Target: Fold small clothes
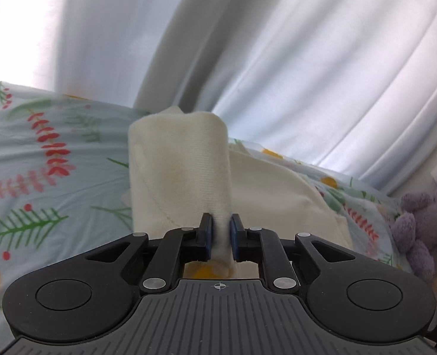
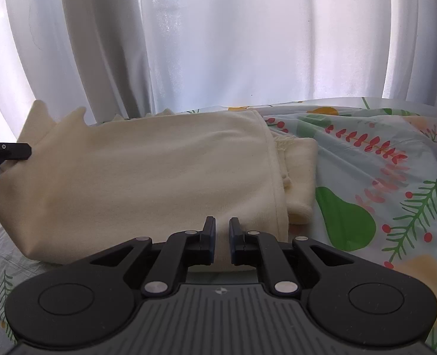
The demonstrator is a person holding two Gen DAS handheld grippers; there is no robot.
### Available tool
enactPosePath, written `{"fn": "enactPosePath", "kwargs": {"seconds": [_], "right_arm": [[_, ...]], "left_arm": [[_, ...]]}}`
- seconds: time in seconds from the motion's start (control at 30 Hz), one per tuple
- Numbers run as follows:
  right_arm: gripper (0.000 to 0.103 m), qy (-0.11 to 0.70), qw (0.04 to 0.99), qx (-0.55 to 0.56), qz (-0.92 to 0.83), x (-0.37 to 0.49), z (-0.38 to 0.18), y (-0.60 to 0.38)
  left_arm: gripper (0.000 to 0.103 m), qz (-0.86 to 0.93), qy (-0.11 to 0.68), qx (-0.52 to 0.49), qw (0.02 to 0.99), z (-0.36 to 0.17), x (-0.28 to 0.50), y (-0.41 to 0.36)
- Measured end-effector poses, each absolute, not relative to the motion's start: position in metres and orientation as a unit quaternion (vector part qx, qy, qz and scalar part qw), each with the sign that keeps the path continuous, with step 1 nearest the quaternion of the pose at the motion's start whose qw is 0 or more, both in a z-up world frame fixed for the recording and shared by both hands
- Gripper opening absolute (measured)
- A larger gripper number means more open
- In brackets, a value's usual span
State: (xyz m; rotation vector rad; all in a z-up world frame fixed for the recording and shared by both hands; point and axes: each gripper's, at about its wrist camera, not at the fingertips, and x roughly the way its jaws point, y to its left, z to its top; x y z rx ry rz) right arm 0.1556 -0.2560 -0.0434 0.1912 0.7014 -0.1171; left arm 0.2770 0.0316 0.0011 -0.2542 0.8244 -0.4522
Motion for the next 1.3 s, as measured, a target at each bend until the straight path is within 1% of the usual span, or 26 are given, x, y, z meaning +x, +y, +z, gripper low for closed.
{"fn": "enactPosePath", "kwargs": {"seconds": [0.03, 0.07, 0.13, 0.2, 0.27, 0.33, 0.4, 0.47, 0.53, 0.63, 0.73, 0.83, 0.87, 0.9, 0.97, 1.03, 1.1, 1.13, 1.17, 1.23, 1.3], "right_arm": [[0.009, 0.342, 0.933, 0.090, -0.060, 0.155, -0.043, -0.256], [0.009, 0.343, 0.933, 0.087, -0.061, 0.155, -0.044, -0.256], [0.009, 0.343, 0.933, 0.084, -0.066, 0.155, -0.044, -0.258], [0.009, 0.348, 0.931, 0.084, -0.071, 0.155, -0.046, -0.261], [0.009, 0.360, 0.926, 0.090, -0.073, 0.157, -0.049, -0.264], [0.009, 0.367, 0.923, 0.095, -0.070, 0.157, -0.051, -0.267], [0.009, 0.366, 0.924, 0.092, -0.066, 0.155, -0.051, -0.267], [0.009, 0.364, 0.925, 0.093, -0.067, 0.153, -0.051, -0.268], [0.009, 0.363, 0.924, 0.096, -0.067, 0.154, -0.051, -0.268], [0.009, 0.362, 0.925, 0.095, -0.066, 0.159, -0.051, -0.265], [0.009, 0.363, 0.925, 0.093, -0.059, 0.162, -0.050, -0.261], [0.009, 0.364, 0.926, 0.085, -0.051, 0.164, -0.049, -0.255], [0.009, 0.365, 0.926, 0.083, -0.049, 0.164, -0.049, -0.254], [0.009, 0.366, 0.926, 0.082, -0.047, 0.165, -0.048, -0.253], [0.009, 0.368, 0.925, 0.080, -0.043, 0.166, -0.047, -0.252], [0.010, 0.371, 0.924, 0.085, -0.033, 0.169, -0.045, -0.250], [0.017, 0.373, 0.922, 0.101, -0.011, 0.175, -0.041, -0.249], [0.024, 0.373, 0.921, 0.111, 0.006, 0.179, -0.038, -0.248], [0.031, 0.373, 0.920, 0.120, 0.022, 0.183, -0.036, -0.247], [0.038, 0.373, 0.913, 0.147, 0.074, 0.195, -0.030, -0.244], [0.040, 0.378, 0.903, 0.168, 0.117, 0.211, -0.027, -0.239]], "left_arm": [[0.012, -0.224, 0.406, -0.119, 0.878, -0.004, 0.277, 0.021], [0.010, -0.241, 0.421, -0.124, 0.866, -0.012, 0.278, 0.010], [0.010, -0.260, 0.442, -0.125, 0.849, -0.025, 0.278, -0.005], [0.012, -0.250, 0.459, -0.084, 0.849, -0.040, 0.276, -0.022], [0.012, -0.246, 0.471, -0.073, 0.844, -0.049, 0.275, -0.022], [0.012, -0.249, 0.476, -0.086, 0.839, -0.040, 0.270, -0.013], [0.017, -0.261, 0.460, -0.103, 0.842, -0.021, 0.260, 0.004], [0.030, -0.264, 0.424, -0.115, 0.858, 0.002, 0.249, 0.021], [0.036, -0.241, 0.395, -0.121, 0.878, 0.015, 0.244, 0.036], [0.036, -0.177, 0.378, -0.118, 0.901, 0.016, 0.253, 0.052], [0.036, -0.140, 0.397, -0.112, 0.900, -0.004, 0.275, 0.056], [0.036, -0.154, 0.433, -0.082, 0.884, -0.030, 0.288, 0.043], [0.040, -0.155, 0.435, -0.065, 0.884, -0.038, 0.287, 0.036], [0.040, -0.151, 0.416, -0.042, 0.896, -0.040, 0.280, 0.029], [0.042, -0.151, 0.402, -0.006, 0.903, -0.039, 0.271, 0.019], [0.043, -0.155, 0.401, -0.004, 0.903, -0.035, 0.266, 0.022], [0.048, -0.156, 0.409, -0.044, 0.898, -0.030, 0.265, 0.038], [0.051, -0.152, 0.412, -0.072, 0.896, -0.028, 0.265, 0.048], [0.052, -0.141, 0.412, -0.102, 0.894, -0.026, 0.265, 0.059], [0.052, -0.109, 0.405, -0.138, 0.897, -0.023, 0.264, 0.079], [0.052, -0.063, 0.399, -0.156, 0.901, -0.021, 0.265, 0.098]]}}
